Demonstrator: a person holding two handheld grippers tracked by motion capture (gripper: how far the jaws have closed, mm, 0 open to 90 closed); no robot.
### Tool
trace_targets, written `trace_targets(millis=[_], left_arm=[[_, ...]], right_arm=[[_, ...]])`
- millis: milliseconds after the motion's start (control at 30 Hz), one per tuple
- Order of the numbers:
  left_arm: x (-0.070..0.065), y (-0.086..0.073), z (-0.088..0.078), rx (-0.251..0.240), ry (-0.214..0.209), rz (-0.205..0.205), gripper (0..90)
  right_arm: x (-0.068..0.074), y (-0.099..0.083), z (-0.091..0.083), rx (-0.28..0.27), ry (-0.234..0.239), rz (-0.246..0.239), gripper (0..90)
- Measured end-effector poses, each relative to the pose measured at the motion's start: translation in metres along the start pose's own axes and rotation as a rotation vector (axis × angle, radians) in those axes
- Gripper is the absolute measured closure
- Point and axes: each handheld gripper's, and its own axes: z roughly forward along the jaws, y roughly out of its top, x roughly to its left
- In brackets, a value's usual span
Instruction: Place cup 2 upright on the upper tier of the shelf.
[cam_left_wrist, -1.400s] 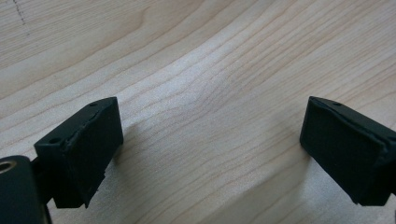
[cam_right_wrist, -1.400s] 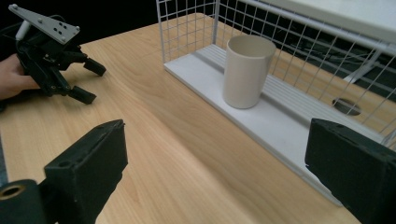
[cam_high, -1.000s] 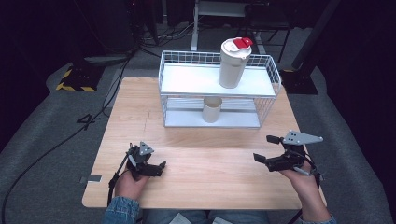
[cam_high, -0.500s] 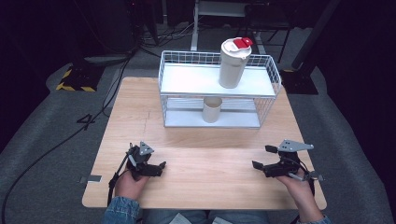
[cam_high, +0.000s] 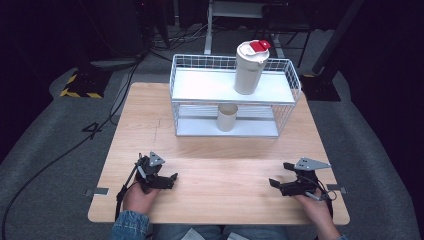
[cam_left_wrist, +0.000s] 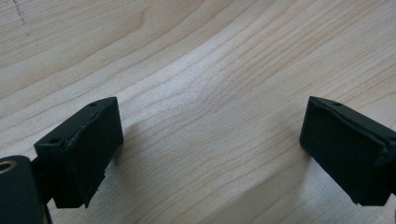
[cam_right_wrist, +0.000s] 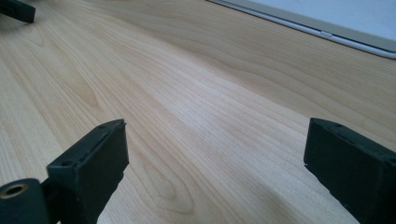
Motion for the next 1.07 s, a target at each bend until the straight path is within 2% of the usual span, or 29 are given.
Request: trace_targets(millis=[167, 467, 533, 600, 700, 967, 1067], left_arm=[[0.000, 0.000, 0.000, 0.000, -0.001, -0.003, 6.5], [0.000, 0.000, 0.000, 0.000, 0.000, 0.000, 6.5], [0.000, 0.000, 0.000, 0.001, -0.001, -0.002, 6.5], [0.000, 0.000, 0.000, -0.002, 0.002, -0.002, 6.5], [0.000, 0.000, 0.000, 0.001, -0.001, -0.002, 6.5], [0.000, 0.000, 0.000, -0.002, 0.002, -0.004, 6.6], [-0.001, 0.000, 0.000, -0.002, 0.003, -0.003, 6.6]], right_arm=[[0.001, -0.004, 0.003, 0.008, -0.011, -0.010, 6.7], [-0.001, -0.009, 0.011, 0.057, -0.044, -0.018, 6.7], [-0.002, -0.010, 0.013, 0.074, -0.055, -0.030, 7.5], [-0.003, -0.011, 0.015, 0.115, -0.068, -0.046, 9.9], [-0.003, -0.011, 0.016, 0.131, -0.085, -0.062, 11.3], [-0.001, -0.010, 0.017, 0.137, -0.106, -0.049, 8.6], [0.000, -0.010, 0.018, 0.145, -0.131, -0.031, 3.8]])
